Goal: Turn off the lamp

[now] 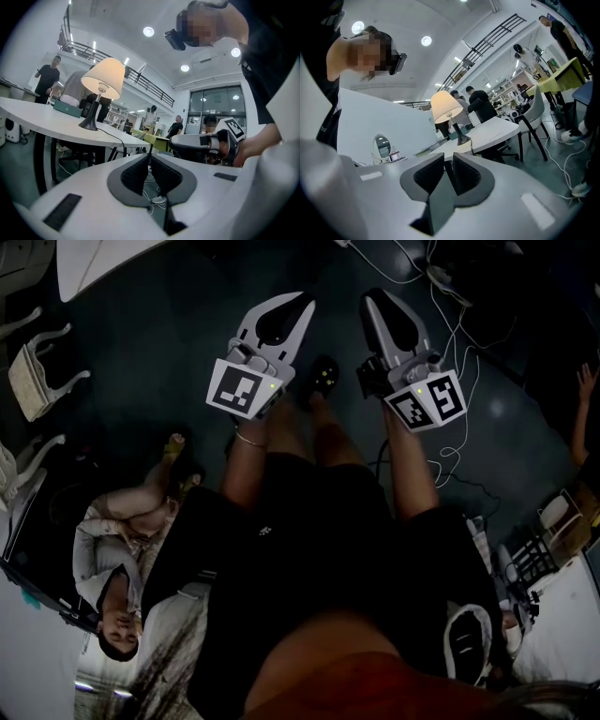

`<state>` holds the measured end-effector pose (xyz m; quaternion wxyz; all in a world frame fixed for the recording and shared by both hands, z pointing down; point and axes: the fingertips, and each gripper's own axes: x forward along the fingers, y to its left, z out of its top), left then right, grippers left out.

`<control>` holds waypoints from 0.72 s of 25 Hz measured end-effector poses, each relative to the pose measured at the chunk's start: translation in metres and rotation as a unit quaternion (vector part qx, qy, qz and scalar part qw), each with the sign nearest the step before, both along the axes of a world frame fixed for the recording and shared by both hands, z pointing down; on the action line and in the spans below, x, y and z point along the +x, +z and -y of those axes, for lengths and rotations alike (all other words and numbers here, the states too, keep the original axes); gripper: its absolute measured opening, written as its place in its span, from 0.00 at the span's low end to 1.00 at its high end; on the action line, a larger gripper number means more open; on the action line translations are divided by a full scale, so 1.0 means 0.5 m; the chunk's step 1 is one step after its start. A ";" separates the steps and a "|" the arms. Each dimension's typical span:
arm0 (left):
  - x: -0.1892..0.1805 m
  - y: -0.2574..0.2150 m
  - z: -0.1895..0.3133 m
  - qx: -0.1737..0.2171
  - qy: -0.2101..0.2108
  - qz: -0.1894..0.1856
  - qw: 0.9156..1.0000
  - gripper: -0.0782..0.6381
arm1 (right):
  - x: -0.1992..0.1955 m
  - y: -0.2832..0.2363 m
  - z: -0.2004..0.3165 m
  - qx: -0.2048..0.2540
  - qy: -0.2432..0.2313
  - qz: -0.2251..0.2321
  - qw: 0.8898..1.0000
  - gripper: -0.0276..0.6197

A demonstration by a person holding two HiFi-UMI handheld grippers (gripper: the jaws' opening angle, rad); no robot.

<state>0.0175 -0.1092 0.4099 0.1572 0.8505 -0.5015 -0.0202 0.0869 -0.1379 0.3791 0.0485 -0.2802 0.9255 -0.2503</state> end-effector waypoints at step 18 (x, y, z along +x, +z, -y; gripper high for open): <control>-0.055 0.035 0.052 -0.005 0.048 -0.008 0.999 0.12 | -0.073 0.071 0.097 0.013 0.026 -0.064 0.997 0.15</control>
